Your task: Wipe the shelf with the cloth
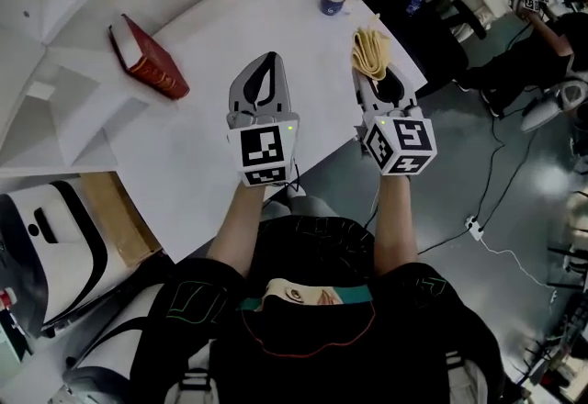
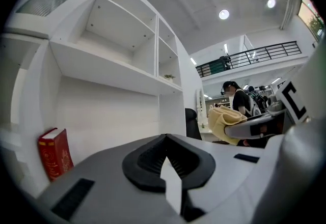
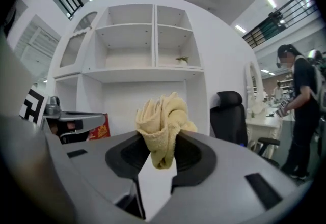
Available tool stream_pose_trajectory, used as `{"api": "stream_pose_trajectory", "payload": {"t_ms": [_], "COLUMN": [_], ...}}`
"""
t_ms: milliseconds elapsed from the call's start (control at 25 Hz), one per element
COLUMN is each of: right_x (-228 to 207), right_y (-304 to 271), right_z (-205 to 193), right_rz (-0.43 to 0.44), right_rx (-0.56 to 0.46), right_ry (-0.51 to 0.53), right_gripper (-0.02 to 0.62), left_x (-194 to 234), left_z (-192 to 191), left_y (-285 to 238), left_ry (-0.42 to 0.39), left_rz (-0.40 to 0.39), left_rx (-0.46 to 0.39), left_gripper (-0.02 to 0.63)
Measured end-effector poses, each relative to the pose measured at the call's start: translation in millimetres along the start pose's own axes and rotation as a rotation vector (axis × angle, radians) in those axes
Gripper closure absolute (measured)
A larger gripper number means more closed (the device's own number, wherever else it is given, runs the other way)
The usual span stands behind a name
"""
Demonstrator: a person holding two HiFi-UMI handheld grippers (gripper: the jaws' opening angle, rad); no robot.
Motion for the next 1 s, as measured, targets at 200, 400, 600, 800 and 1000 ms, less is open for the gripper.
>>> {"api": "stream_pose_trajectory", "payload": {"t_ms": [200, 400, 600, 800, 1000], "right_x": [-21, -25, -25, -29, -28], "right_y": [19, 25, 28, 32, 40], "right_z": [-13, -12, -13, -8, -8], "right_rz": [-0.086, -0.079, -0.065, -0.056, -0.042], "right_rx": [0.015, 0.000, -0.009, -0.013, -0.013], "right_ry": [0.014, 0.040, 0.040, 0.042, 0.047], "right_gripper": [0.468, 0.468, 0.468, 0.468, 0.468], "left_x": [-20, -33, -35, -40, -41], "left_z": [-19, -19, -18, -18, -21], "left_y": [3, 0, 2, 4, 13], "left_ry": [0.010, 0.007, 0.008, 0.007, 0.001], "left_rz": [-0.017, -0.034, -0.030, -0.027, 0.001], "left_rx": [0.014, -0.008, -0.016, 0.000, 0.026], "left_gripper": [0.607, 0.607, 0.607, 0.607, 0.607]}}
Point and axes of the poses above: the fingertips, and each gripper's own axes: y backward along the fingers, x to its left, z out of its top, the point moved 4 cm from there along y, backward along the fingers, and after that the axes turned 15 degrees about -x, right-handed, at the moved point
